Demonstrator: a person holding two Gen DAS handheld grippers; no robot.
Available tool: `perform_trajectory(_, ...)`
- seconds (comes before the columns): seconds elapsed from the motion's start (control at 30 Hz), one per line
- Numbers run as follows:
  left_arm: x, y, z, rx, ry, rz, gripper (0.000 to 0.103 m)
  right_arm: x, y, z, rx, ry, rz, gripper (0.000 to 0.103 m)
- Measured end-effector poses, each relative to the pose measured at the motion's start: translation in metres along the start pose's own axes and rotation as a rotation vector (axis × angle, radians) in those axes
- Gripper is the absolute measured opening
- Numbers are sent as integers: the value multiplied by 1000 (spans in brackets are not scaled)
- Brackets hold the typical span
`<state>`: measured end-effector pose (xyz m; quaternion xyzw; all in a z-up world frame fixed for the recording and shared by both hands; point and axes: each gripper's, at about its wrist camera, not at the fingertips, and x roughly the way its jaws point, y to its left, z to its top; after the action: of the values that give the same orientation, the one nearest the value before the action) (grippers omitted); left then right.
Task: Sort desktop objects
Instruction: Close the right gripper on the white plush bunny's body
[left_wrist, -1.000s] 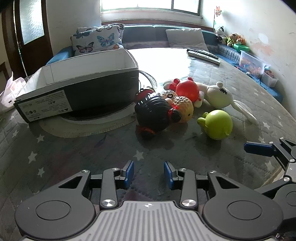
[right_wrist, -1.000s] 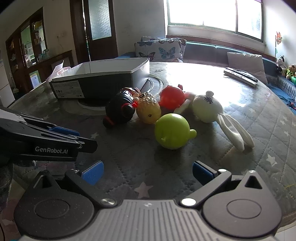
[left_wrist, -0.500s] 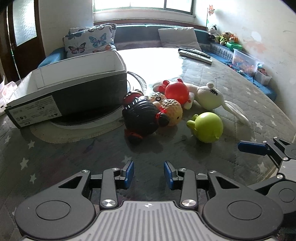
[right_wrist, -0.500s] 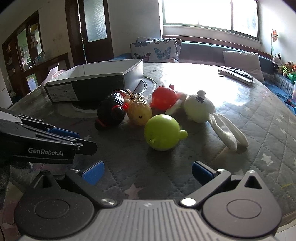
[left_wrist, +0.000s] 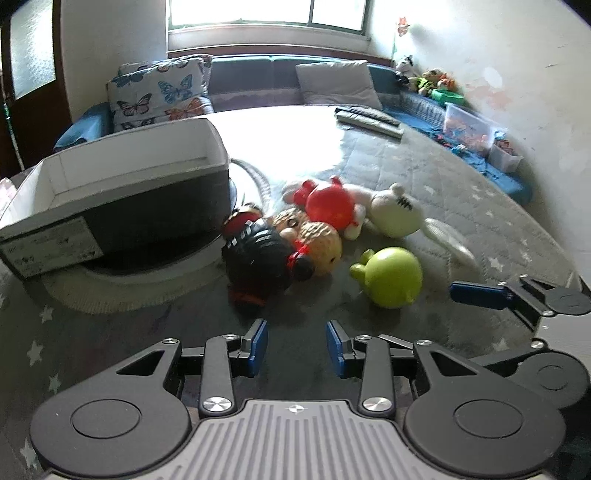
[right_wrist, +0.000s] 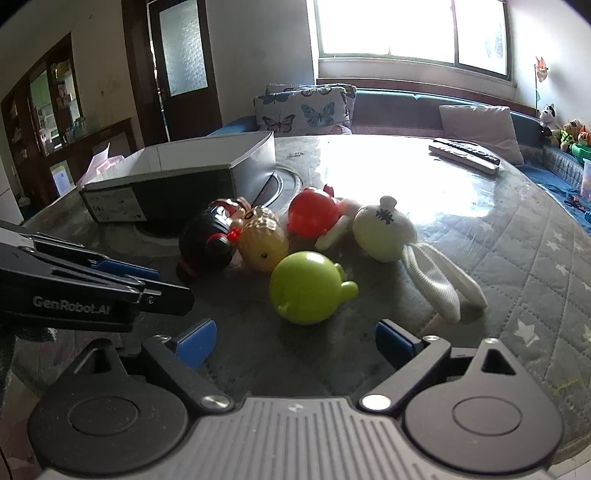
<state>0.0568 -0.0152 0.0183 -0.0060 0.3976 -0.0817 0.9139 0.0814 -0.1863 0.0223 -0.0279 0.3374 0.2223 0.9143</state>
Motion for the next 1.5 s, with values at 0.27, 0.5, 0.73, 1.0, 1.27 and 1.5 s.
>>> perform_trajectory(0.27,-2,-8,18,20,-20,-84,38,1,-9,9,11,-17,17,87)
perform_trajectory(0.5,3,-14,45,42,-38,-99,37,-5,-22,25,9,-51,11,85)
perform_trajectory(0.73,27,-13,75,10,-29,-108,37,2,-45,43,55,-76,1,80)
perform_trajectory(1.0,55,-21,99,2,1,-137,37,34,-70,59,61,-45,-22,68)
perform_trajectory(1.27,76,-26,103,-42,45,-177,37,53,-88,55,98,-8,10,42)
perform_trajectory(1.5,87,-37,109,-80,71,-234,37,34,-98,38,143,-17,-16,39)
